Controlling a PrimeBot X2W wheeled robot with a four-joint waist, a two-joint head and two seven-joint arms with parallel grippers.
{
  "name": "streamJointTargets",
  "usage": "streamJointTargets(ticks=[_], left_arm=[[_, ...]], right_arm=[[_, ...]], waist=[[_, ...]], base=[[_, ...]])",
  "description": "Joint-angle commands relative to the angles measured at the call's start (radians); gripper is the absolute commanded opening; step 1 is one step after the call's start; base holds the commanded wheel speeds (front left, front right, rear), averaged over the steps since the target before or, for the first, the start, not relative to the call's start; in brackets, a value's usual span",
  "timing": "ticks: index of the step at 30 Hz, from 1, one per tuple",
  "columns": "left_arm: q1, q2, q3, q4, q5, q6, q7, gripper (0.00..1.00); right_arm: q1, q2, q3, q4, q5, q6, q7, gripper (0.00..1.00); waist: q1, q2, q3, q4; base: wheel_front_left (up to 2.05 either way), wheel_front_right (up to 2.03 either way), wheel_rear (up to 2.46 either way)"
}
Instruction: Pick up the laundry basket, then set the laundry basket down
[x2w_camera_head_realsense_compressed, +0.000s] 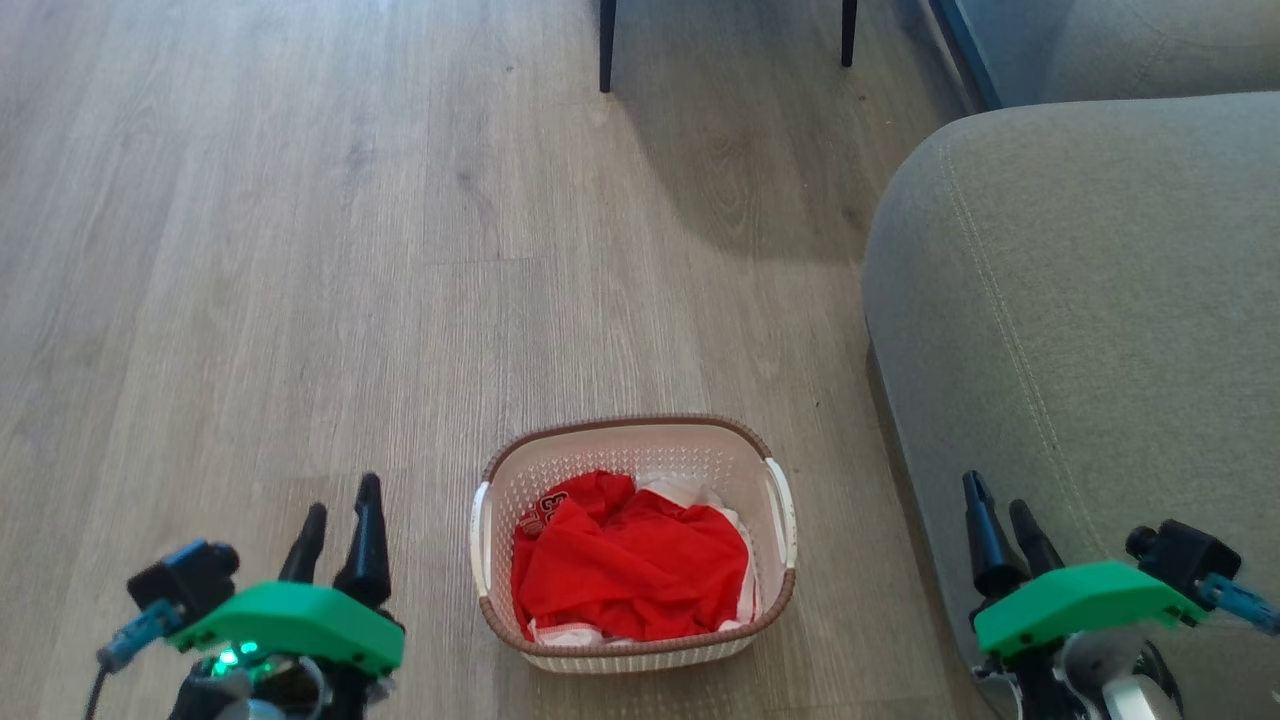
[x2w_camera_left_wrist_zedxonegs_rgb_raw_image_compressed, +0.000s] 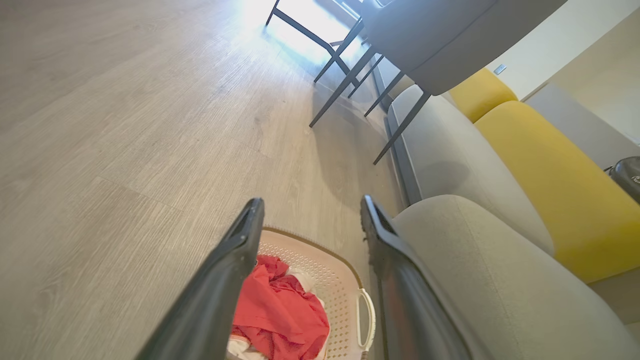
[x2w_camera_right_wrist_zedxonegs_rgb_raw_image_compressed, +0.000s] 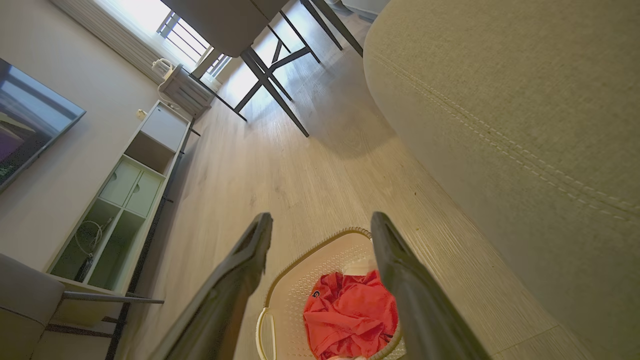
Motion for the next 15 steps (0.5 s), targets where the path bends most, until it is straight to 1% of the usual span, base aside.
streamJointTargets(ticks=[1, 15], left_arm=[[-0.02, 0.021, 0.007, -0.037, 0.037, 0.011, -0.013, 1.0], [-0.008, 0.05, -0.042, -0.047, 0.205, 0.07, -0.054, 1.0]], right_arm=[[-0.039, -0.012, 0.02, -0.042, -0.033, 0.0, -0.015, 1.0], [-0.04, -0.014, 0.06, -0.042, -0.207, 0.0, -0.056, 1.0]], waist=[[0.0, 0.0, 0.0, 0.0], [0.0, 0.0, 0.0, -0.002]], base=[[0.0, 0.0, 0.0], [0.0, 0.0, 0.0]])
